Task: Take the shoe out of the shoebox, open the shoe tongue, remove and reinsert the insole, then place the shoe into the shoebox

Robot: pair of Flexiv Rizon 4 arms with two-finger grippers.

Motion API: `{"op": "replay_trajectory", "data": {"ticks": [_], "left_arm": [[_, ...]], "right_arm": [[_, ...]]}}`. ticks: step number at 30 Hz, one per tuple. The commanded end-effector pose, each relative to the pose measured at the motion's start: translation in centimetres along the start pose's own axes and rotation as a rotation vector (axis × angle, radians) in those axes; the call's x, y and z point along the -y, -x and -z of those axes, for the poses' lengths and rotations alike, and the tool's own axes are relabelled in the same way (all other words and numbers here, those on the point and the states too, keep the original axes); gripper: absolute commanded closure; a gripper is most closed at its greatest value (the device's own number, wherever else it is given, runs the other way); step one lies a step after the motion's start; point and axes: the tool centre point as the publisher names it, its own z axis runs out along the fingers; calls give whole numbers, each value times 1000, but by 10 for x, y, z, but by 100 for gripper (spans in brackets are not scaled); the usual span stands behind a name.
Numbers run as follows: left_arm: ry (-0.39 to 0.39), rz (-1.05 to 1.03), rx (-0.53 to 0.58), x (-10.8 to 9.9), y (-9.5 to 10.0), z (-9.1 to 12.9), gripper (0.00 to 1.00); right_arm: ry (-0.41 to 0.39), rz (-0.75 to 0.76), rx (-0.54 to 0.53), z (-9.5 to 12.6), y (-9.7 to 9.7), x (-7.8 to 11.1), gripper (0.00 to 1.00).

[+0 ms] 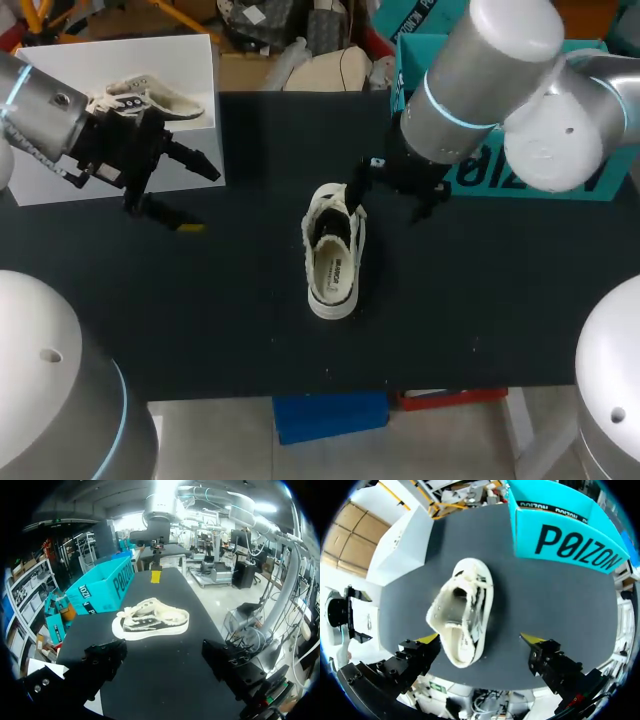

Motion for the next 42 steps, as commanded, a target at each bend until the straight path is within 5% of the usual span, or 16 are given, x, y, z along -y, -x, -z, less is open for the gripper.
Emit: {"op": "replay_trajectory", "data": {"ticks": [1,19,37,40,41,42], "left_arm": [[1,-1,5,0,-1,-1,0],[1,-1,5,0,-1,-1,0],[1,-1,5,0,-1,-1,0],[1,-1,5,0,-1,-1,0],[1,-1,5,0,-1,-1,0],[1,-1,5,0,-1,-1,0]], "right_arm": [[5,0,70,-17,-7,-2,0],[-14,33,105,-17,-11,-1,0],[-99,84,236,-65,-21,-9,0],[-93,69,239,-69,-16,-6,6],[-88,62,242,-69,-15,-5,32],[-85,54,243,-69,-12,-5,42]]}}
